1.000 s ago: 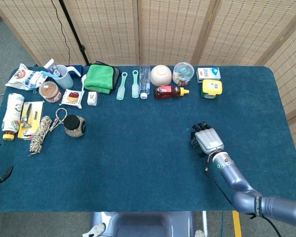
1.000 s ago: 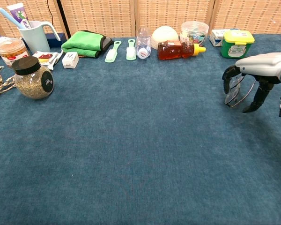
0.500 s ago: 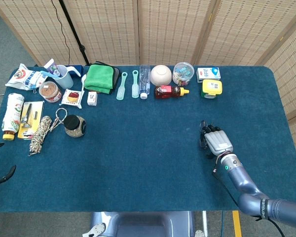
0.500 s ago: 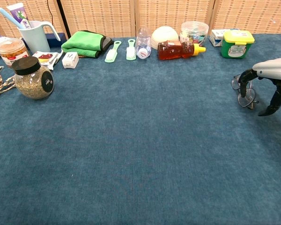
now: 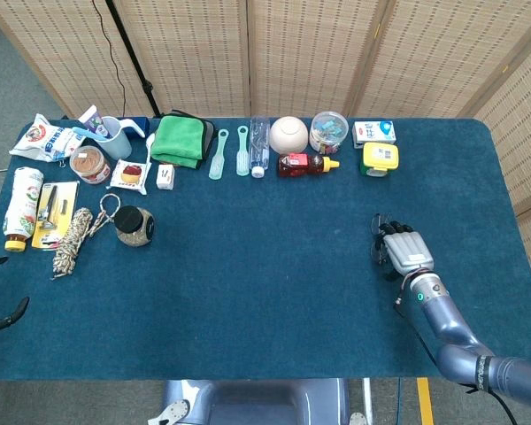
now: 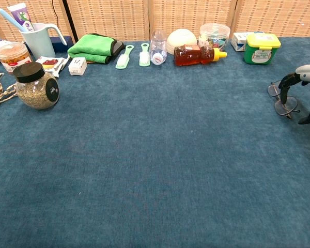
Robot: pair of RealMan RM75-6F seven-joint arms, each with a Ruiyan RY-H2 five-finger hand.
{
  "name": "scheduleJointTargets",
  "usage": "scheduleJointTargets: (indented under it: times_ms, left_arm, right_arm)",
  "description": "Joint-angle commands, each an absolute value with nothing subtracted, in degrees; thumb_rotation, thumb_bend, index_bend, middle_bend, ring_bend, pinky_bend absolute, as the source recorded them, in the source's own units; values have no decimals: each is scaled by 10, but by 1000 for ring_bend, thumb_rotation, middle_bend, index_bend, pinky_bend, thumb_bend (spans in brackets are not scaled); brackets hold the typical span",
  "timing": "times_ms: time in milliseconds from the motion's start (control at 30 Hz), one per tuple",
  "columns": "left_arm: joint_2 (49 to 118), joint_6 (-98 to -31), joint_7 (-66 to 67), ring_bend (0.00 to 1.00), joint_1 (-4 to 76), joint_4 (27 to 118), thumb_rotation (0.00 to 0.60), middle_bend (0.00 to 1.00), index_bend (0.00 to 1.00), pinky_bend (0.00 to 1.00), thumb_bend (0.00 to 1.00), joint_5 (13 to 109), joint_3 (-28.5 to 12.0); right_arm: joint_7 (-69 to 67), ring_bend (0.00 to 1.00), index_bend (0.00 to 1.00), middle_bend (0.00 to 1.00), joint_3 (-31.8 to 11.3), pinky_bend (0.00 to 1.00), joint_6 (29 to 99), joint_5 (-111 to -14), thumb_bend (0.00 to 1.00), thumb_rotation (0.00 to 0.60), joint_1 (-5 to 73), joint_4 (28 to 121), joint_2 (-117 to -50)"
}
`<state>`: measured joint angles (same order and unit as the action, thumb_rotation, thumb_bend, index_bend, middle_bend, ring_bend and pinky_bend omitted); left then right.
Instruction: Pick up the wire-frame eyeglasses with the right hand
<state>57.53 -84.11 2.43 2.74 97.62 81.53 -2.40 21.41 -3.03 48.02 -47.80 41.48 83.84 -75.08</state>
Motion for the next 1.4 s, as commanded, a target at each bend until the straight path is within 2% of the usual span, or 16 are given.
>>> scheduleJointTargets:
  times_ms: [33, 300, 600, 900, 1100, 1400]
  left_arm:
    - [575, -841, 24, 46, 28, 976, 279, 15, 201, 82, 249, 816, -24]
    - [572, -845, 22, 46, 27, 978, 278, 15, 201, 82, 249, 817, -25]
    - [568, -853, 19, 46, 21, 980, 278, 15, 201, 82, 249, 816, -25]
    - [574, -865, 23, 46, 12, 982, 280, 15, 201, 82, 249, 822, -20]
    - [581, -872, 31, 46, 7, 987, 278, 15, 201, 82, 249, 833, -13]
    - [596, -886, 38, 48, -4, 995, 277, 15, 199, 82, 250, 850, -2]
  right_arm:
    - [212, 91, 375, 144, -30, 129, 475, -473, 215, 600, 413, 831, -751]
    - [204, 91, 375, 144, -33, 129, 470, -475, 215, 600, 408, 822, -751]
    - [171, 92, 350, 141, -53, 128, 523, -534, 215, 600, 386, 904, -692]
    - [140, 46, 216, 72, -48, 52, 623, -606, 214, 600, 323, 986, -647]
    - [131, 4, 151, 38, -40, 0, 708, -650, 215, 600, 270, 1002, -651]
    - [153, 0, 92, 0, -24, 0, 802, -678, 214, 600, 199, 1012, -664]
